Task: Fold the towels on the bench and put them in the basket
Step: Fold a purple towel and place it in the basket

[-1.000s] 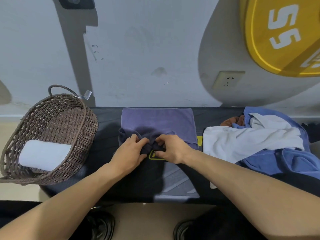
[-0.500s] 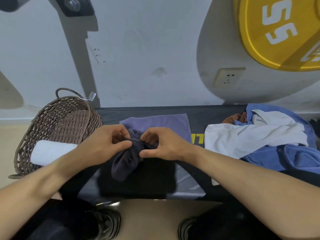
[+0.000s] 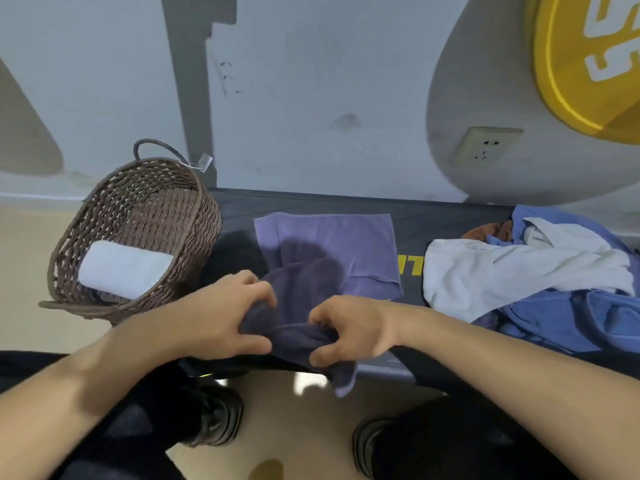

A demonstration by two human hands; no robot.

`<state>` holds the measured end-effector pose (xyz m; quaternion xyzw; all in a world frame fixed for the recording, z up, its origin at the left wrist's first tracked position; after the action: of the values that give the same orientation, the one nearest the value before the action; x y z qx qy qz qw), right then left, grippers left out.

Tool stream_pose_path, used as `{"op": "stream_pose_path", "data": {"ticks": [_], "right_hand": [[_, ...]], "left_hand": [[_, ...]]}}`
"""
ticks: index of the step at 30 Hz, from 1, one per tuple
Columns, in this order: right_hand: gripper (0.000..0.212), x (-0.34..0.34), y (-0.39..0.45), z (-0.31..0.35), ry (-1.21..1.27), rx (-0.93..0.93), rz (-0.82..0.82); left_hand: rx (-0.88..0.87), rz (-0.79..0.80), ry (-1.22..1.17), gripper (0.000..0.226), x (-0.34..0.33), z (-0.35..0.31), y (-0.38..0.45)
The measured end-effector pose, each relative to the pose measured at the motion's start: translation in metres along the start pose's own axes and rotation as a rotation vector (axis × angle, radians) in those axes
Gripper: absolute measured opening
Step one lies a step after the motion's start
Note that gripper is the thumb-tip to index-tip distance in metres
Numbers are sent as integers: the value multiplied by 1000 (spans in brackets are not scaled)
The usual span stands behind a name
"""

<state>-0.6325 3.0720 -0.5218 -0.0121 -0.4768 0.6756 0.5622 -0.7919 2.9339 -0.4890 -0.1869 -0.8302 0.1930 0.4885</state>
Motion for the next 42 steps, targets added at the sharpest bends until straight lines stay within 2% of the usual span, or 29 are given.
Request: {"op": "stream_pose_path", "data": {"ticks": [1, 2, 3, 6, 8, 10, 12, 15, 17, 19, 21, 23, 26, 29, 31, 33, 35, 37, 40, 42], "right_hand": [[24, 0, -1, 4, 58, 3, -4], [24, 1, 0, 8, 135, -1, -12], [25, 3, -1, 12, 232, -14, -21], [28, 18, -6, 14, 492, -49, -19], [27, 31, -12, 10, 543, -43, 28], [19, 40, -16, 6, 534, -30, 60], [15, 45, -16, 4, 537, -5, 17], [19, 51, -12, 2, 768, 49, -67], [35, 53, -9, 5, 944, 87, -55], [52, 50, -6, 9, 1023, 102, -32], [56, 46, -4, 11, 1030, 108, -6], [53, 44, -3, 10, 942, 87, 55], [32, 46, 3, -2, 709, 11, 152], [20, 54, 7, -20, 497, -64, 226], [17, 69, 2, -34, 377, -123, 268], [27, 93, -7, -52, 372, -193, 275], [38, 118, -17, -71, 520, -235, 216], [46, 138, -26, -84, 736, -230, 87], [39, 149, -26, -90, 1086, -181, -100], [25, 143, -16, -90, 1225, -203, -180]], "left_hand": [[-84, -27, -77, 66, -4, -9, 3], [-136, -57, -172, 76, -7, -18, 6], [-169, -96, -251, 77, -10, -25, 10], [-161, -237, -263, 48, -5, -27, 17], [-156, -230, -287, 29, 7, -20, 15], [-208, -172, -409, 30, 18, -15, 10], [-276, -134, -544, 33, 27, -13, 5], [-269, -152, -672, 45, 32, -12, 4], [-251, -214, -775, 43, 30, -13, 9], [-241, -378, -858, 37, 31, -14, 14], [-230, -578, -965, 29, 36, -12, 17], [-199, -751, -1026, 31, 43, -6, 18], [-83, -980, -1021, 24, 54, 9, 14], [14, -1104, -947, 28, 61, 27, 11], [56, -1123, -944, 30, 63, 35, 9], [122, -1073, -943, 32, 59, 41, 10], [192, -989, -892, 33, 52, 45, 13], [256, -966, -868, 33, 47, 51, 17], [341, -997, -973, 27, 38, 64, 25], [397, -986, -1057, 20, 27, 71, 33]]}}
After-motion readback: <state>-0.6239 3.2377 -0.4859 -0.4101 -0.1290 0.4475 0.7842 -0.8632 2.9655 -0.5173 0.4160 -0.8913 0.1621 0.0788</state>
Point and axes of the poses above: each hand's wrist, its own y-axis towards the middle knuckle, its own x-axis out of the back of the hand, z = x × y, the point moved 2 cm from there along y, towards the middle knuckle, and after that the axes turned 14 degrees about -x, right-handed, at the moved point
